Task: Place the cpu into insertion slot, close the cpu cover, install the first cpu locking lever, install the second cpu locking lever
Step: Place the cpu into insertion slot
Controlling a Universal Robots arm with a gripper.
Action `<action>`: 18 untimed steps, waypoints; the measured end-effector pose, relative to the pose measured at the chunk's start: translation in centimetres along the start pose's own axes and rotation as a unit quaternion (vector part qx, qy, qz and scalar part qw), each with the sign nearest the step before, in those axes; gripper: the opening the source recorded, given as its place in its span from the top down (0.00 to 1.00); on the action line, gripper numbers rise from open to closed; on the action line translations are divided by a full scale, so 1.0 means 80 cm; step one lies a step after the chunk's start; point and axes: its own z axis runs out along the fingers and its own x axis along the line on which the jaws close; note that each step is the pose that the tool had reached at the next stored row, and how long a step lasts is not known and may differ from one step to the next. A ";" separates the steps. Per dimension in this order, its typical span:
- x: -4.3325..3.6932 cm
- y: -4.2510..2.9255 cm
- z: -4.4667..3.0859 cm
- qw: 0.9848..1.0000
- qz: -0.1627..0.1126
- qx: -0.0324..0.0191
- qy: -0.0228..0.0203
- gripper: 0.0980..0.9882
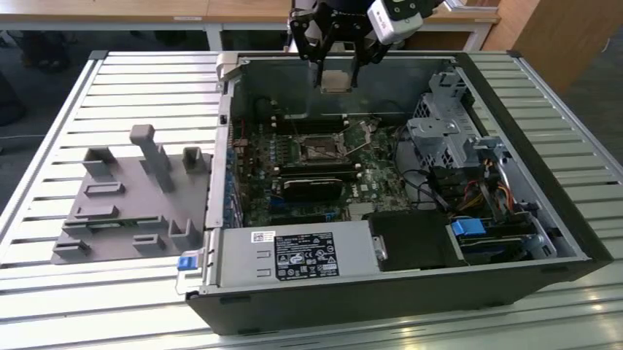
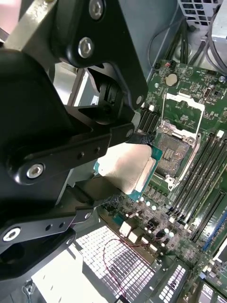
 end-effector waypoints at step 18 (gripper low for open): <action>0.000 0.0000 0.0009 0.999 0.042 -0.001 -0.004 0.52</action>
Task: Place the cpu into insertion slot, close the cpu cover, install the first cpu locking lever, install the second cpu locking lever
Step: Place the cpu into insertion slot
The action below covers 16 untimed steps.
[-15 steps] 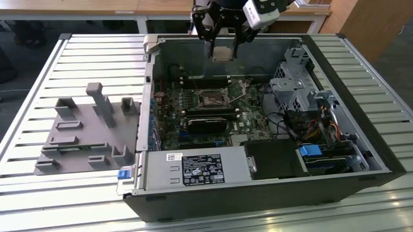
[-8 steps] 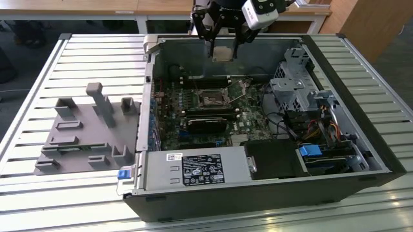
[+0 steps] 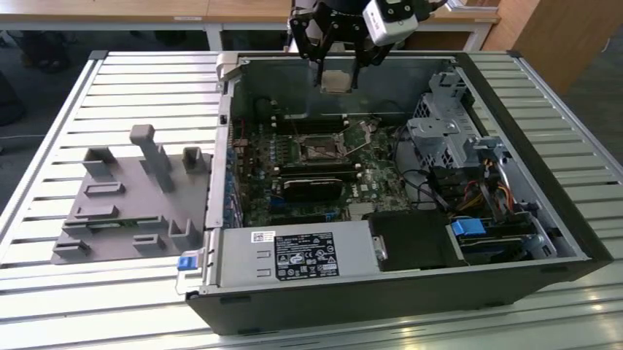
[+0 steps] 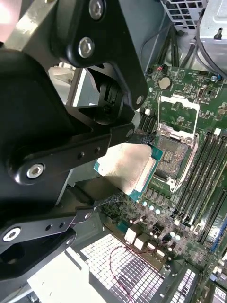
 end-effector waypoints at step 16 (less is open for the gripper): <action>0.000 0.0005 0.0009 0.999 0.032 -0.001 -0.003 0.52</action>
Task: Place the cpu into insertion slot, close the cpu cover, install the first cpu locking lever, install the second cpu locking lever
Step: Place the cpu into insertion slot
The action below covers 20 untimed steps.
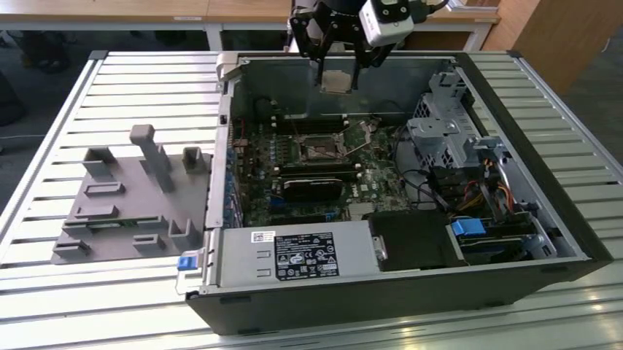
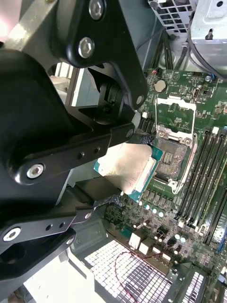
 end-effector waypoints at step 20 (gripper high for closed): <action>0.000 0.0000 0.0006 0.999 0.034 -0.001 -0.003 0.52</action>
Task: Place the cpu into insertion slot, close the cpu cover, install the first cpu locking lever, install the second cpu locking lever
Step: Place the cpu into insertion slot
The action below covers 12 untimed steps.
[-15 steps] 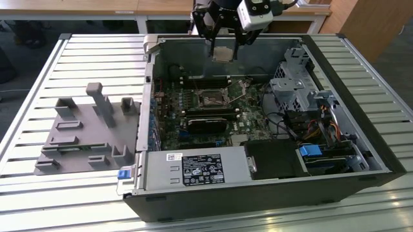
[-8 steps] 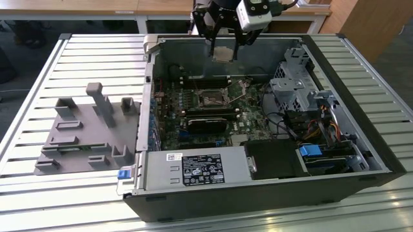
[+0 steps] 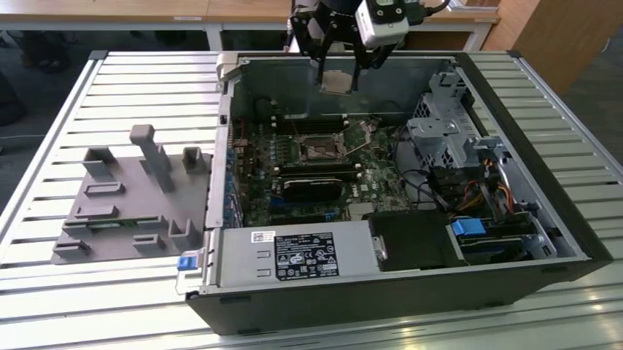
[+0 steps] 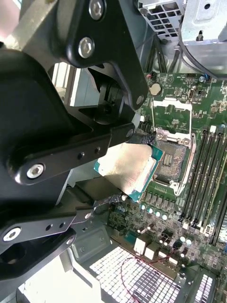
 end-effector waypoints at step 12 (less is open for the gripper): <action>0.000 0.0000 0.0002 1.000 0.020 0.000 -0.002 0.52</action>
